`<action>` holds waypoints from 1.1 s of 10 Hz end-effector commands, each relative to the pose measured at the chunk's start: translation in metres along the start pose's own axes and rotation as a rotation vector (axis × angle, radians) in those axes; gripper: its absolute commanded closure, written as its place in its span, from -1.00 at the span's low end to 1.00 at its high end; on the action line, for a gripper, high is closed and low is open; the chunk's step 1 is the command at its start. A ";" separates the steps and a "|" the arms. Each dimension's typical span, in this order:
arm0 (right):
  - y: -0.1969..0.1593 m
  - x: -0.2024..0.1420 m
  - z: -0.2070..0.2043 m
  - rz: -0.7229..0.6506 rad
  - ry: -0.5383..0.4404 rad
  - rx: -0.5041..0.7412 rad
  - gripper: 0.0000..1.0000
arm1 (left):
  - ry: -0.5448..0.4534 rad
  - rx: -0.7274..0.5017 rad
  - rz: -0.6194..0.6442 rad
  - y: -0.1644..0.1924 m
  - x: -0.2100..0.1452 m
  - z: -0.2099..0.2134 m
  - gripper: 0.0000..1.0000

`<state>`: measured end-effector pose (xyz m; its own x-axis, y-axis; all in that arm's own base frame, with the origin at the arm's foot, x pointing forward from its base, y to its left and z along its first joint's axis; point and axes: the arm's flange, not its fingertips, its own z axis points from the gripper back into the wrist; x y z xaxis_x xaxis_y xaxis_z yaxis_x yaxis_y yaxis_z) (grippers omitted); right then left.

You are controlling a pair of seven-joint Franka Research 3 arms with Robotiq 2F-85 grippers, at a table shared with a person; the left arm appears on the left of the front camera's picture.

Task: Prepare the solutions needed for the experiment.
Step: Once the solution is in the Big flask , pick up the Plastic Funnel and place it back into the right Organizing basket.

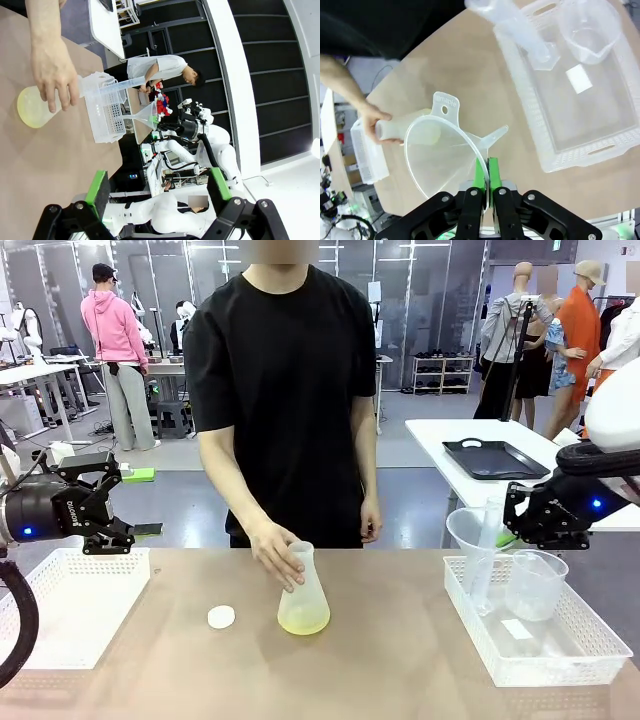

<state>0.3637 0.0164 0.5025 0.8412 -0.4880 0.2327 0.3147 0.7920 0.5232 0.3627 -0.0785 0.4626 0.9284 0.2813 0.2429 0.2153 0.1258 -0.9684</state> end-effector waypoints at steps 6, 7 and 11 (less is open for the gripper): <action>-0.045 0.045 -0.021 -0.359 0.078 -0.290 0.93 | -0.006 -0.020 0.009 -0.001 -0.001 -0.002 -1.00; -0.048 0.051 -0.028 -0.383 0.105 -0.308 0.93 | -0.006 -0.020 0.009 -0.001 -0.001 -0.002 -1.00; -0.051 0.066 -0.065 -0.433 0.136 -0.420 0.93 | -0.006 -0.020 0.009 -0.001 -0.001 -0.002 -1.00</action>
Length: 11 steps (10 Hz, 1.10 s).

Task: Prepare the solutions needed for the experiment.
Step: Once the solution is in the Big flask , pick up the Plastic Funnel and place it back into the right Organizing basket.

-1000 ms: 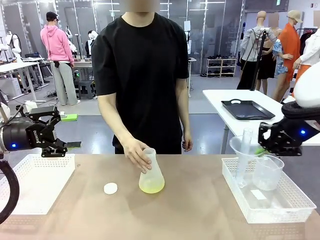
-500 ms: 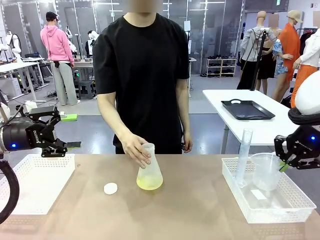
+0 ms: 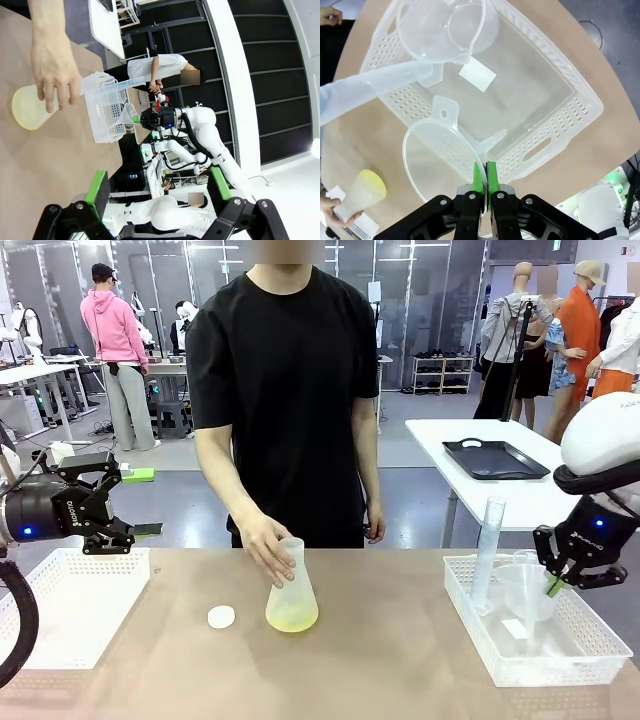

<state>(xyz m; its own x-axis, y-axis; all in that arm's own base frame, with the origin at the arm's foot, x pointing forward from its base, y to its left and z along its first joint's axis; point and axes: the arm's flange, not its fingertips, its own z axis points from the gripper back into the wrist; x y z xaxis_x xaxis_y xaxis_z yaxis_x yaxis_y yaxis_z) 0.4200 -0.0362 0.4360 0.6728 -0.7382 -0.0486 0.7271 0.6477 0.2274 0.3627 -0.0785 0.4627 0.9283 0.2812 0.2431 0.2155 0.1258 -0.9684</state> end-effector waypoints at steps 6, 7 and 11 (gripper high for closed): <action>0.029 0.027 -0.037 -0.093 -0.008 -0.093 0.93 | -0.006 -0.020 0.009 -0.001 0.000 -0.002 -1.00; 0.031 0.029 -0.041 -0.095 -0.012 -0.103 0.93 | -0.006 -0.020 0.009 -0.001 0.000 -0.002 -1.00; 0.026 0.021 -0.035 -0.134 -0.056 -0.073 0.54 | -0.006 -0.020 0.009 -0.001 0.000 -0.002 -1.00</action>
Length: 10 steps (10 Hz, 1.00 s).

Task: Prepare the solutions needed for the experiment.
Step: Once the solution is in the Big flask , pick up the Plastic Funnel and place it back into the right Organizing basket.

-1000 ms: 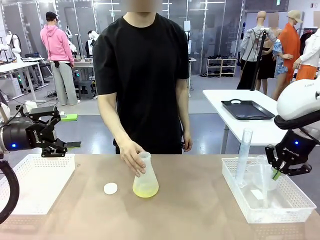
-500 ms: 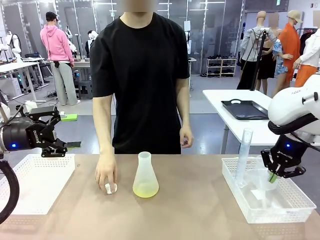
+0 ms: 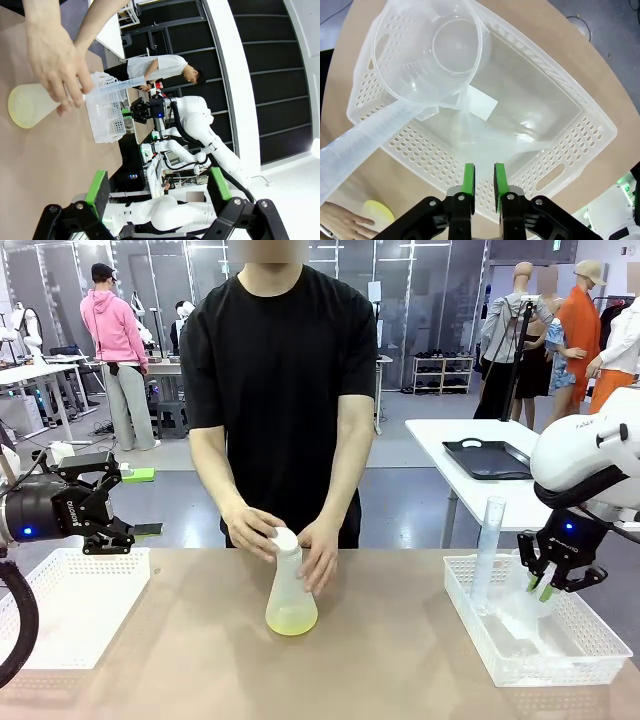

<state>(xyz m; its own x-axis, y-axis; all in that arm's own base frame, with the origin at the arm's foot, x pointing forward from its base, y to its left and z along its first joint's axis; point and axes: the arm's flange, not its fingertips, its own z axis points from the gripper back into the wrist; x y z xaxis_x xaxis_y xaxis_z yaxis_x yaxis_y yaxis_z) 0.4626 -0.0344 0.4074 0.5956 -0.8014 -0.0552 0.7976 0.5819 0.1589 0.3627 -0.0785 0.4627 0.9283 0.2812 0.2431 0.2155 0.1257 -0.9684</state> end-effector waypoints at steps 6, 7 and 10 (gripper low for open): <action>-0.013 -0.034 0.020 -0.019 -0.091 0.073 0.54 | -0.006 -0.020 0.009 -0.001 0.000 -0.002 -1.00; -0.016 -0.041 0.028 0.001 -0.103 0.092 0.54 | -0.006 -0.020 0.009 -0.001 0.000 -0.002 -1.00; -0.022 -0.082 0.069 0.263 -0.022 0.358 0.54 | -0.006 -0.020 0.009 -0.001 0.000 -0.002 -1.00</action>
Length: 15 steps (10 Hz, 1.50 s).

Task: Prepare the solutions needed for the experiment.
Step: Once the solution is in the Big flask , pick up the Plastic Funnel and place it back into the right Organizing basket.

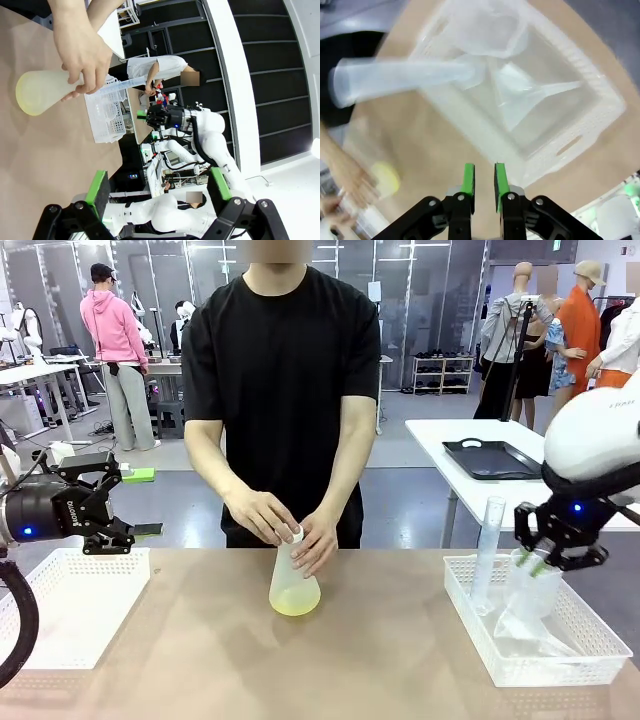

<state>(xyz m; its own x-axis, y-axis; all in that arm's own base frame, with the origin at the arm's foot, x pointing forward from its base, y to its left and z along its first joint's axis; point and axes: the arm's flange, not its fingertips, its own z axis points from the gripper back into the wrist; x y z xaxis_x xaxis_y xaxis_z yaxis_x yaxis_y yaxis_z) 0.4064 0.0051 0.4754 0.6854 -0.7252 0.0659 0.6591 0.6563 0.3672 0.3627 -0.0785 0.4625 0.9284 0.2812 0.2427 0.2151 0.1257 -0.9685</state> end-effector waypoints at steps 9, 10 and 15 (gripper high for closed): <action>-0.008 -0.095 0.053 0.716 0.326 0.710 0.54 | -0.006 -0.020 0.009 -0.001 0.000 -0.002 -1.00; -0.010 -0.094 0.050 0.721 0.335 0.727 0.54 | -0.006 -0.020 0.009 -0.001 0.000 -0.002 -1.00; 0.000 -0.090 0.060 0.706 0.335 0.716 0.54 | -0.006 -0.020 0.009 -0.001 0.000 -0.002 -1.00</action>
<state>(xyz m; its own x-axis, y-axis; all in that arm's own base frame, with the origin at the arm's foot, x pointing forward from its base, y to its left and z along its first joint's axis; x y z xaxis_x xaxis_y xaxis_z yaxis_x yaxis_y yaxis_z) 0.3265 0.0547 0.5228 0.9674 -0.0651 0.2446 -0.1682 0.5566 0.8136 0.3627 -0.0785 0.4626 0.9284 0.2813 0.2428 0.2152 0.1257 -0.9684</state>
